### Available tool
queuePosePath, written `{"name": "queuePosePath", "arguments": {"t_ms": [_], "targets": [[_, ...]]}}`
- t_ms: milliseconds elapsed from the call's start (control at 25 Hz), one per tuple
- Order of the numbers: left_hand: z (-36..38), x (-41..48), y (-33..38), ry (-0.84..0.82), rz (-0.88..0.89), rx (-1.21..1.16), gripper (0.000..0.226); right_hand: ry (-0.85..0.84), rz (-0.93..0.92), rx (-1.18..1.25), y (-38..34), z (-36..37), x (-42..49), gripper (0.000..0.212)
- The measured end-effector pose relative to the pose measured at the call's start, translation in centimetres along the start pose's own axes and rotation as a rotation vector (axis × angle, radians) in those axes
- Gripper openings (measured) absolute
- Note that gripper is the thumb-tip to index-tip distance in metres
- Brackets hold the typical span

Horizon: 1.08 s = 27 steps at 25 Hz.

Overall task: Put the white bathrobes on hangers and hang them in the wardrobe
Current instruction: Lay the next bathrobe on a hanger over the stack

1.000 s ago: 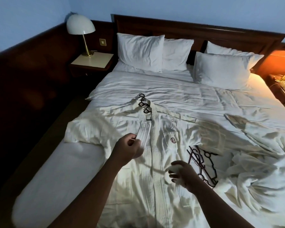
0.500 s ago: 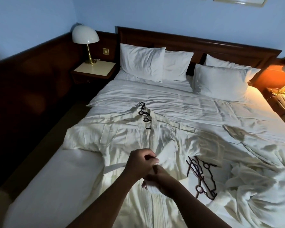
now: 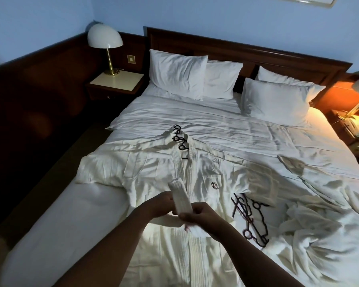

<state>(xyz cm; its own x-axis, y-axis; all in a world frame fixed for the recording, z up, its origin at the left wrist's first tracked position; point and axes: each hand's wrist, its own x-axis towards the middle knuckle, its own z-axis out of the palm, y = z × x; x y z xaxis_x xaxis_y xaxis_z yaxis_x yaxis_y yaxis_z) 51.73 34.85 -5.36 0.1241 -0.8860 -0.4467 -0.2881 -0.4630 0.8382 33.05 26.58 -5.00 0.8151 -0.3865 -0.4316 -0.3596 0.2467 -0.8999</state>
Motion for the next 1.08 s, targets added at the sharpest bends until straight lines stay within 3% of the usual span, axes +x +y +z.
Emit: {"name": "queuePosePath", "arguments": {"t_ms": [120,280,400,520,760,840,920,1000,1080], "targets": [[-1.6,-0.5,0.2,0.102,0.03,0.212,0.029,0.078,-0.009,0.098,0.3,-0.5,-0.1,0.038],[-3.9,-3.0,2.1,0.249,0.12,0.34,0.019,0.279,-0.054,0.146,0.4,-1.9,0.7,0.026],[-3.3,-4.8,0.9,0.164,0.095,0.301,0.014,0.35,0.009,0.016,0.2,-2.7,1.1,0.016],[-0.1,-5.0,-1.7,0.113,0.071,0.229,0.015,0.375,0.035,0.086,0.0,-3.0,1.4,0.019],[2.7,-0.6,-4.3,0.454,0.265,0.292,0.041,0.291,0.02,0.148,-0.2,-3.3,1.5,0.039],[2.0,0.2,-4.2,0.433,0.222,0.274,0.051,0.261,0.027,0.163,-0.6,-3.6,1.3,0.034],[1.5,0.9,-4.0,0.31,0.209,0.357,0.053,0.221,0.041,0.158,-0.6,-3.9,1.1,0.033],[1.1,1.3,-3.6,0.185,0.171,0.49,0.042,0.203,0.063,0.116,-0.5,-4.0,1.2,0.033],[0.9,2.0,-2.8,0.169,0.129,0.505,0.034,0.205,0.058,0.089,-0.4,-4.2,1.7,0.034]]}}
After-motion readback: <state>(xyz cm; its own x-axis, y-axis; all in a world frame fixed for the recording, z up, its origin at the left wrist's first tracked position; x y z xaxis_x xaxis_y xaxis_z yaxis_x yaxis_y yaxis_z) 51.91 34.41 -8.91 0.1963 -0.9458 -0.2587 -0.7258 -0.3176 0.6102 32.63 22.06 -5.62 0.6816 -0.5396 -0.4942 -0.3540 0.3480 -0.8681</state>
